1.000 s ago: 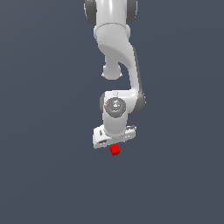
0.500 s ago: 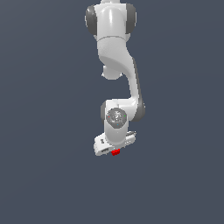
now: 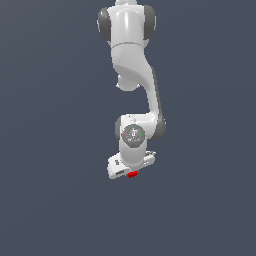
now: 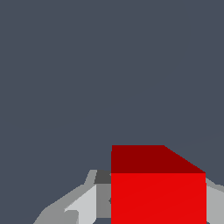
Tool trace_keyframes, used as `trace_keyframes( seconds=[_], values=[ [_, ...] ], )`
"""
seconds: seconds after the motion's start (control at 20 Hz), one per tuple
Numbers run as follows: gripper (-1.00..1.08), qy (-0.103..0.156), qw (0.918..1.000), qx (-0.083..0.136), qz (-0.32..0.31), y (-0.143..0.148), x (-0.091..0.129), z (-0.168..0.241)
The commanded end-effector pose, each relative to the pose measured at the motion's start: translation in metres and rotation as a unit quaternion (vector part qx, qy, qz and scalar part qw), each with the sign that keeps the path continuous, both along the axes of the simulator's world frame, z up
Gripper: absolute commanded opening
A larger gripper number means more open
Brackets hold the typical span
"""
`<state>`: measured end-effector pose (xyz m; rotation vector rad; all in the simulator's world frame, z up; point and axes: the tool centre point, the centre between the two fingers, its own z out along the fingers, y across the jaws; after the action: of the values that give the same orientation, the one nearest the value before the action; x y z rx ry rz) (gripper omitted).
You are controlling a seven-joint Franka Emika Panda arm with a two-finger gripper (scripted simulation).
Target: Pick up the red cube and move it to a goal position.
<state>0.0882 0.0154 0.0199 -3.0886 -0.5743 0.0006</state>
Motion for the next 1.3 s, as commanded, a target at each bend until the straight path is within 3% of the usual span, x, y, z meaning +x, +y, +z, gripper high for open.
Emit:
trace_keyframes(
  seconds=[0.0, 0.65, 1.25],
  values=[
    [-1.00, 0.000, 1.0000, 0.000, 0.000, 0.000, 0.000, 0.000],
    [-1.00, 0.000, 1.0000, 0.000, 0.000, 0.000, -0.004, 0.025],
    [-1.00, 0.000, 1.0000, -0.001, 0.000, 0.003, -0.023, 0.131]
  ],
)
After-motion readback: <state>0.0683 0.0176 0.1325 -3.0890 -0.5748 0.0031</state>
